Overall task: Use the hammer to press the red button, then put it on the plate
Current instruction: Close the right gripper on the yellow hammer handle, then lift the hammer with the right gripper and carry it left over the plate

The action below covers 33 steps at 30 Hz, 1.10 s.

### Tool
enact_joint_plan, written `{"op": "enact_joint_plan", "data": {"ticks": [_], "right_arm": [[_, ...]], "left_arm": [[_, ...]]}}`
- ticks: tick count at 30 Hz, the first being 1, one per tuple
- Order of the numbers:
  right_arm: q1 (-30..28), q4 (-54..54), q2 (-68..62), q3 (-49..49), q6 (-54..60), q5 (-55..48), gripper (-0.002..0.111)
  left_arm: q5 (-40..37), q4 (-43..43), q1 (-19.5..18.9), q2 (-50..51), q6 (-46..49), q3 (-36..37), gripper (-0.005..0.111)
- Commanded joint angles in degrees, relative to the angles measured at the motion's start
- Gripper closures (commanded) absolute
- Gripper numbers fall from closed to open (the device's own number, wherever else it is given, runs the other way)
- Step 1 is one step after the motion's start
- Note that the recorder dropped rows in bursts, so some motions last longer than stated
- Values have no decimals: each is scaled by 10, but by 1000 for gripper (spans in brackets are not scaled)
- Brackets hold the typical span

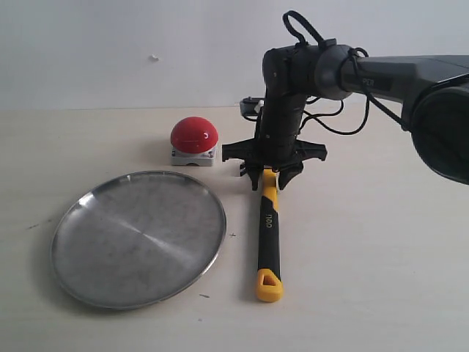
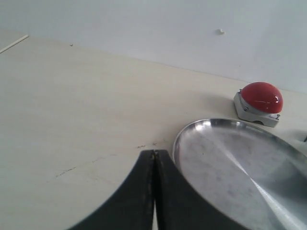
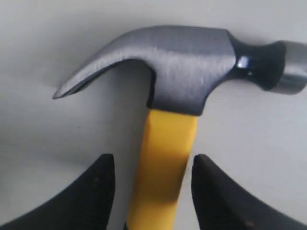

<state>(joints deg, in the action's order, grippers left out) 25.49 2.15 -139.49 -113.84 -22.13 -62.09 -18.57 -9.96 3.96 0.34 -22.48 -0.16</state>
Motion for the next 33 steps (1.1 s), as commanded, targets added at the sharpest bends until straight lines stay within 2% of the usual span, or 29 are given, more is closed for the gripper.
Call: {"op": "enact_joint_plan", "data": {"ticks": [1, 12, 15, 20, 33], "right_arm": [[2, -11, -7, -4, -5, -6, 60], [2, -21, -21, -4, -20, 0, 63], [2, -21, -21, -4, -20, -4, 74], [2, -21, -19, -4, -20, -27, 108], [2, -57, 57, -4, -4, 22, 108]], "left_arm": [[1, 2, 3, -3, 2, 2, 107], [1, 2, 3, -3, 2, 2, 107], [1, 2, 3, -3, 2, 2, 107], [1, 2, 3, -3, 2, 2, 107], [1, 2, 3, -3, 2, 2, 107]]}}
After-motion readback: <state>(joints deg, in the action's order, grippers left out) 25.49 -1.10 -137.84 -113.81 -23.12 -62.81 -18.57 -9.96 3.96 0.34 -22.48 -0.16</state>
